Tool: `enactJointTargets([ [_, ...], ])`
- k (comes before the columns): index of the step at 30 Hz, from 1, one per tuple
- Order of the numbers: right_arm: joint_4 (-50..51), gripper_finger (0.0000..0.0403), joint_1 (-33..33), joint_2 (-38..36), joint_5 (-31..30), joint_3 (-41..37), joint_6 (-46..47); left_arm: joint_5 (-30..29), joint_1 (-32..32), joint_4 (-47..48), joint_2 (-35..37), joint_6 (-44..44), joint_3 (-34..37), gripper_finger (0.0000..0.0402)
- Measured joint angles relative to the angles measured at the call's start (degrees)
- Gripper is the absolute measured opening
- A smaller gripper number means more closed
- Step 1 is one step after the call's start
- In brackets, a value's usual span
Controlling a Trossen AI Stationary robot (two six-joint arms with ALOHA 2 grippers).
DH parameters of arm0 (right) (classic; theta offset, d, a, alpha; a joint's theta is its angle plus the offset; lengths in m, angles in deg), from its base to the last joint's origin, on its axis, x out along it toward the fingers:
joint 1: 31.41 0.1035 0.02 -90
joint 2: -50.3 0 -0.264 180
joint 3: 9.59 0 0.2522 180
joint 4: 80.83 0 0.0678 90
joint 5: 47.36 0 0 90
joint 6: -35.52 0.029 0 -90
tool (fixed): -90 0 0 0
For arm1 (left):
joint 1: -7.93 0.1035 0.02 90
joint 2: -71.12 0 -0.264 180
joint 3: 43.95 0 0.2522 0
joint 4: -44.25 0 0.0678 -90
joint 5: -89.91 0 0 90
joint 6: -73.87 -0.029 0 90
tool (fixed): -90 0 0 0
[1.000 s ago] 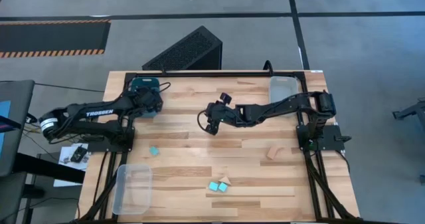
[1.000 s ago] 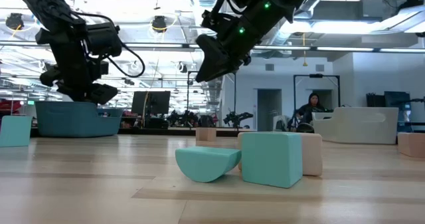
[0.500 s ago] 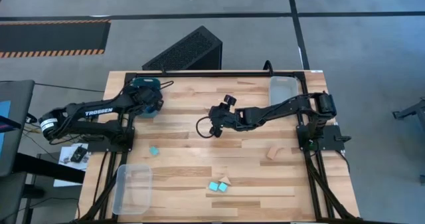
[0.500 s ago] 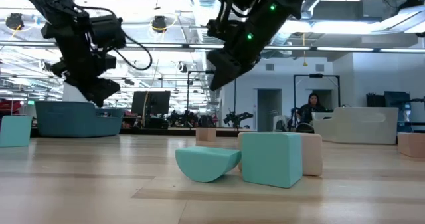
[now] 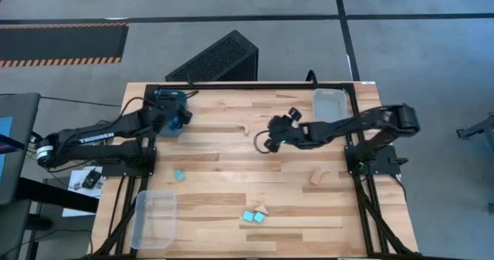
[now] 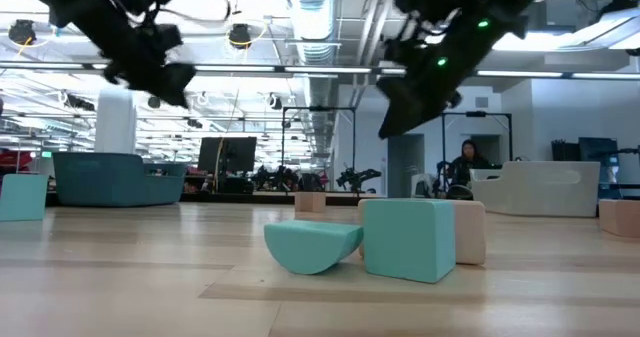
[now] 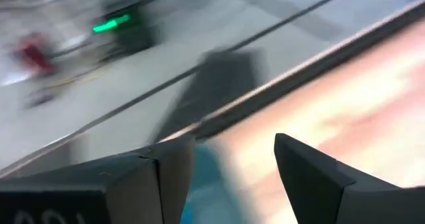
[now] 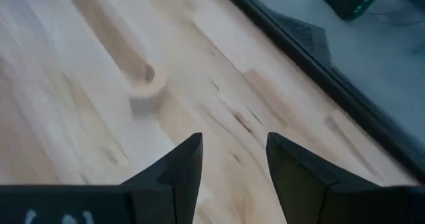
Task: Sort & place blocks by color
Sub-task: Put the top brown block into the transparent bin
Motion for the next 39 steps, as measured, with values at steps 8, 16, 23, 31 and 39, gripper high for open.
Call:
enactJointTargets([
  [8, -21.91, 0.0197, 1.82, -7.5, 6.46, -13.22, 1.87, 27.85, -2.6, -33.9, -3.65, -8.78, 7.25, 0.0196],
  [16, -26.49, 0.0189, 1.31, -0.85, 6.8, -16.02, 0.38, 31.49, -2.97, -55.08, -17.4, -12.59, 9.04, 0.0196],
  [23, -30.4, 0.0184, -1.4, 5.82, 7.09, -15.9, -4.33, 31.82, -2.92, -74.28, -34.73, -16.35, 7.81, 0.0196],
  [31, -31.24, 0.0184, -4.97, 6.09, 8.02, -20.26, -5.86, 26.04, -2.13, -75.86, -49.0, -19.62, 1.99, 0.0196],
  [39, -54.45, 0.0184, -16.75, 2.63, 24.98, -27.89, -7.58, 30.37, 3.19, -70.62, -47.75, -22.41, -2.61, 0.0196],
])
